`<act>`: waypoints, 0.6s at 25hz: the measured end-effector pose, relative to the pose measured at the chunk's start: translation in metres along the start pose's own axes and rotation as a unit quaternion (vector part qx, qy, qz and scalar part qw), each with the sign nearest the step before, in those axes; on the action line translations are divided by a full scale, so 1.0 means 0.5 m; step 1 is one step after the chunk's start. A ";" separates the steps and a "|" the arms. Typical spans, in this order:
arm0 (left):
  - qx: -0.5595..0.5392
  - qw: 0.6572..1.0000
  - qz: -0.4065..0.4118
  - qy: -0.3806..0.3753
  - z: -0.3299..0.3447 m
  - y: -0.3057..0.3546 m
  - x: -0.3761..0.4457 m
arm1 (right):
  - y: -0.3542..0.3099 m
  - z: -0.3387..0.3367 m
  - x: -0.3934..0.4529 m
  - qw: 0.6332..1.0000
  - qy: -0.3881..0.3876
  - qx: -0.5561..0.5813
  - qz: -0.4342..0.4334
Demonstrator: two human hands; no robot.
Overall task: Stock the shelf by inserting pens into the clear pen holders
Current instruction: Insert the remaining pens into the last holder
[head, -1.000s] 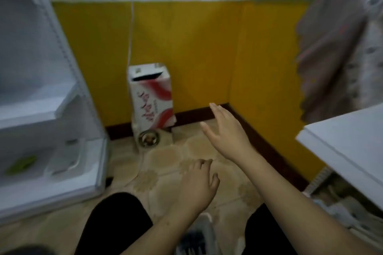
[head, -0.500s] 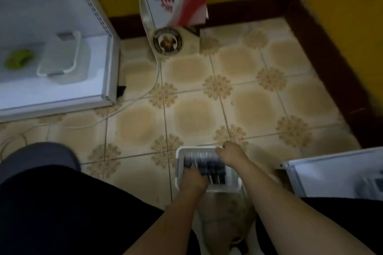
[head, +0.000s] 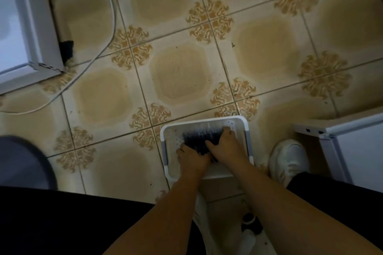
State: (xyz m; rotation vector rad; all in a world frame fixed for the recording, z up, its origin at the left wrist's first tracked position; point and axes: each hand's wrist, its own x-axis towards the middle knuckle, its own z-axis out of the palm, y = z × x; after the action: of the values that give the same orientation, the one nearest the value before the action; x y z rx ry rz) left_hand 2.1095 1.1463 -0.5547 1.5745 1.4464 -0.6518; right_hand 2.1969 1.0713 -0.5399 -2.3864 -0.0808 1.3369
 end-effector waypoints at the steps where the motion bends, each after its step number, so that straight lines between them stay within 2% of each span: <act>1: -0.031 0.999 0.021 -0.012 0.006 0.001 -0.004 | -0.003 0.008 -0.001 1.000 -0.008 0.023 -0.004; 4: -0.060 0.995 0.077 -0.024 0.017 0.001 0.002 | -0.026 0.019 -0.004 0.992 -0.059 0.111 0.015; 6: -0.098 0.993 0.059 -0.030 0.019 -0.007 0.018 | -0.043 0.022 -0.002 0.986 -0.104 0.128 0.025; 7: -0.088 0.994 0.051 -0.035 0.019 -0.008 0.024 | -0.052 0.020 0.000 0.982 -0.127 0.132 0.033; 10: -0.041 0.994 0.098 -0.038 0.007 -0.017 0.037 | -0.065 0.014 0.014 0.970 -0.184 0.148 0.062; 13: -0.068 0.996 0.059 -0.024 -0.007 -0.019 0.045 | -0.054 0.021 0.027 0.953 -0.196 0.209 0.095; 15: -0.022 0.996 0.063 -0.052 0.000 -0.019 0.059 | -0.045 0.030 0.031 0.952 -0.191 0.213 0.108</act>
State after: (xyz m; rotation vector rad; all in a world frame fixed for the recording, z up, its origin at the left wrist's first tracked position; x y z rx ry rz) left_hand 2.1058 1.1606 -0.5820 1.5600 1.2666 -0.6146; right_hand 2.1959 1.1005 -0.5510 -1.7959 0.3363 1.7037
